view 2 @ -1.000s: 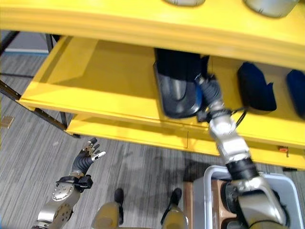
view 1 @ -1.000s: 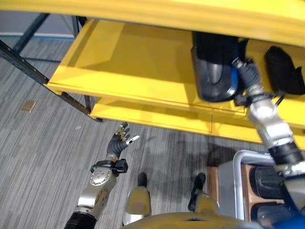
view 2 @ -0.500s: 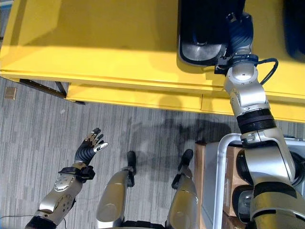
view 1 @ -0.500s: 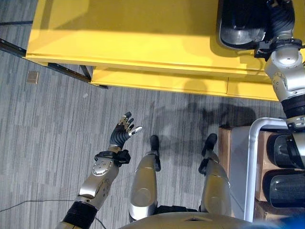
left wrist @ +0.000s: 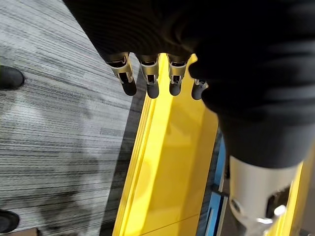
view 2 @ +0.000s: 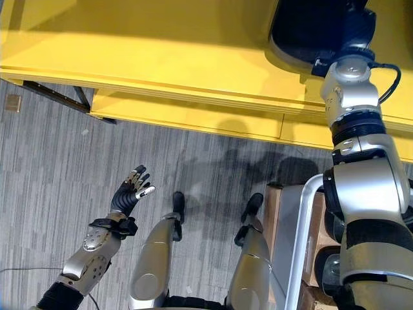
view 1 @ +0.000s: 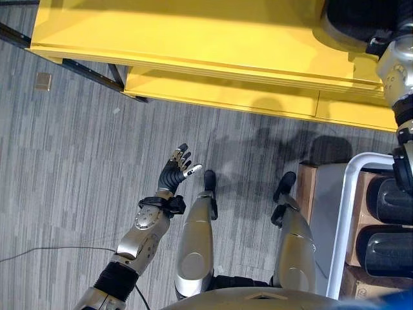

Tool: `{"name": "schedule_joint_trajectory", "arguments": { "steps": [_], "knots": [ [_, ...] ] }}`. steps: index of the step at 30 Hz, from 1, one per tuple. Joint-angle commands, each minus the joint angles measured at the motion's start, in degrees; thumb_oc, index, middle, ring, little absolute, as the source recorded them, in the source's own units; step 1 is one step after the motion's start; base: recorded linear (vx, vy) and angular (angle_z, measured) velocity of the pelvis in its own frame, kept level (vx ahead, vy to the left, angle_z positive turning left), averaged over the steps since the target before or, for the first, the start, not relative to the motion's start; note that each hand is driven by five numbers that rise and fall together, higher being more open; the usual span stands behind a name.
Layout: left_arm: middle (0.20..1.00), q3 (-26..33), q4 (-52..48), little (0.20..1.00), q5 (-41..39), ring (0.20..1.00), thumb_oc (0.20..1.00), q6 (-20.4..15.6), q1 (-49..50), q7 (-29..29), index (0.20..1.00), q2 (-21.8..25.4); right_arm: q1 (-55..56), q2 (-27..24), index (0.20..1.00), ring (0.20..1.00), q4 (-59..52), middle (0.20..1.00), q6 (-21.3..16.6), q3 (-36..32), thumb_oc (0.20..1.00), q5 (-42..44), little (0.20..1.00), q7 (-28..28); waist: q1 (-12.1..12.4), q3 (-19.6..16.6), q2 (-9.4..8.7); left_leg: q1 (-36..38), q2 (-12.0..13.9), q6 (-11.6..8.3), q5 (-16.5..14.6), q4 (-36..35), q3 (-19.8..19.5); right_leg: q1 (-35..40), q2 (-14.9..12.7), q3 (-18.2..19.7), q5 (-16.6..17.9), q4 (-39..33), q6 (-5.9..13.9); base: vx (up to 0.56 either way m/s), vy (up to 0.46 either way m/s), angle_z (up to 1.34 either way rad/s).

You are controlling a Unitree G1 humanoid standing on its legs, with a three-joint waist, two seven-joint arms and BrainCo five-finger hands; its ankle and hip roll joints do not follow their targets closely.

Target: Move parts from the plastic box to the shelf.

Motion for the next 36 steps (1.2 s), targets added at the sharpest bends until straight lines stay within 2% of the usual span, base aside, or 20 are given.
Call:
{"name": "schedule_joint_trajectory", "arguments": {
  "steps": [1,12,24,25,26,36],
  "knots": [
    [1.0,-1.1,-3.92,1.0,-0.47,1.0,1.0,-3.53,2.05,0.46,1.0,2.51,-3.92,-1.88,0.2,0.2,-3.61,0.2,-3.72,3.64,0.2,0.54,0.2,0.24,0.99,-5.4,-0.76,-1.43,2.24,-1.85,2.2,-1.73,-1.5,1.93,-3.61,0.77,-9.1,8.17,6.27,0.03,-0.003,0.13],
    [1.0,-1.16,-3.92,1.0,-0.71,1.0,1.0,-4.61,-0.14,1.26,1.0,2.91,-8.23,-1.6,0.2,0.2,0.52,0.2,-3.41,7.74,0.2,-0.33,0.2,1.28,2.73,-5.41,-1.39,-2.19,1.54,-1.57,2.1,-1.46,-2.76,3.15,-3.65,-0.42,-9.03,7.72,6.16,0.02,0.001,0.09],
    [1.0,-1.95,-3.65,1.0,-1.09,1.0,1.0,-4.76,-1.09,1.93,1.0,3.1,-9.78,-1.65,0.2,0.2,6.0,0.2,-3.18,6.91,0.2,3.02,0.2,1.28,3.28,-5.08,-1.26,-2.68,1.04,-1.53,1.8,-0.8,-3.32,3.34,-3.73,-0.37,-9.45,8.07,6.16,0.0,0.001,0.01],
    [1.0,-2.06,-3.5,1.0,-0.95,1.0,1.0,-4.72,-1.24,2.12,1.0,3.23,-9.92,-1.67,0.498,0.498,7.33,0.498,-2.93,6.45,0.498,3.48,0.498,0.96,3.3,-5.09,-1.19,-2.63,0.98,-1.53,1.84,-0.88,-3.35,3.39,-3.67,-0.29,-9.43,7.96,6.17,0.0,0.0,0.0],
    [1.0,-2.17,-3.51,1.0,-0.97,1.0,1.0,-4.71,-1.35,2.22,1.0,3.27,-10.14,-1.76,1.0,1.0,8.05,1.0,-2.83,6.47,1.0,3.56,1.0,0.92,3.36,-5.09,-1.16,-2.63,0.99,-1.51,1.8,-0.84,-3.34,3.33,-3.66,-0.28,-9.4,7.97,6.17,0.0,0.0,0.0],
    [1.0,-3.03,-2.96,1.0,-1.1,1.0,1.0,-4.56,-2.15,2.64,1.0,3.43,-10.79,-1.47,1.0,1.0,8.42,1.0,-2.62,6.2,1.0,4.44,1.0,0.17,2.92,-4.78,-0.88,-2.66,0.74,-1.56,1.71,-0.33,-3.21,3.24,-3.69,0.27,-9.55,8.16,6.12,0.0,0.0,0.0]
  ]
}}
